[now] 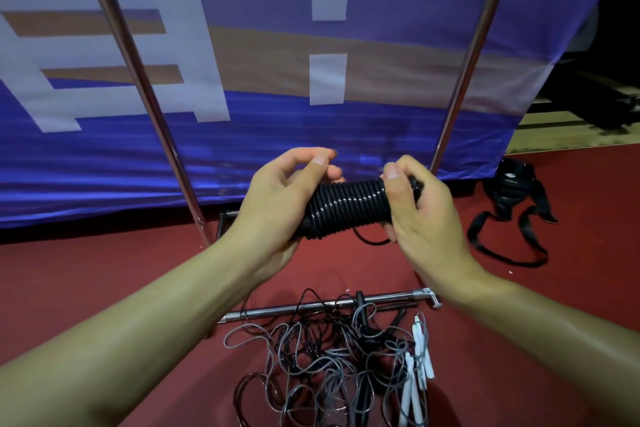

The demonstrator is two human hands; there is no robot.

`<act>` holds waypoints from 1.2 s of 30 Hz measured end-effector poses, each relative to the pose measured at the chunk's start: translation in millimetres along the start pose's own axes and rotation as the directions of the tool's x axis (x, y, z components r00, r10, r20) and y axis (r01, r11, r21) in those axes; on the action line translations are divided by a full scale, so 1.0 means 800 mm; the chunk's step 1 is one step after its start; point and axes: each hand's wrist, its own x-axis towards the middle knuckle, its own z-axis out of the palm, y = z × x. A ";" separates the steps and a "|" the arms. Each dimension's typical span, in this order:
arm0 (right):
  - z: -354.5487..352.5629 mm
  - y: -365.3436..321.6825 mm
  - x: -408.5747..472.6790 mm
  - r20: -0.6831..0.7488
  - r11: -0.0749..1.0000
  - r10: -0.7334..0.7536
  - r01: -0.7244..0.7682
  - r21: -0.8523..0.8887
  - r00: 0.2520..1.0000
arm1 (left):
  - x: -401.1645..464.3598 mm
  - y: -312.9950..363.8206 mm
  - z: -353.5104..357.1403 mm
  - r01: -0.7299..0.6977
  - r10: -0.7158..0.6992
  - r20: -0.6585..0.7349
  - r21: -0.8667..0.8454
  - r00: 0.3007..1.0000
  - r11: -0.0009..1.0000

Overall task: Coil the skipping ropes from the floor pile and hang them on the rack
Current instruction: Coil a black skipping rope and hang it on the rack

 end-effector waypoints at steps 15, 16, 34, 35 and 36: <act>0.009 -0.008 -0.013 -0.043 0.999 -0.046 0.045 -0.022 0.998 | -0.007 0.002 0.003 0.063 -0.064 -0.063 -0.014 0.996 0.998; 0.008 -0.007 -0.013 -0.043 0.998 -0.054 0.053 -0.024 0.998 | -0.008 0.002 0.005 0.082 -0.085 -0.071 -0.037 0.994 0.996; 0.010 -0.020 -0.010 -0.086 0.990 0.071 -0.060 0.127 0.994 | -0.022 -0.008 0.022 -0.030 0.031 -0.147 0.014 0.989 0.999; 0.009 -0.019 -0.012 -0.075 0.994 0.059 -0.052 0.100 0.995 | -0.022 -0.009 0.020 -0.003 0.007 -0.140 0.028 0.990 1.000; 0.008 -0.018 -0.014 -0.054 0.996 0.043 -0.039 0.082 0.998 | -0.022 -0.009 0.017 0.018 -0.010 -0.129 0.058 0.992 0.998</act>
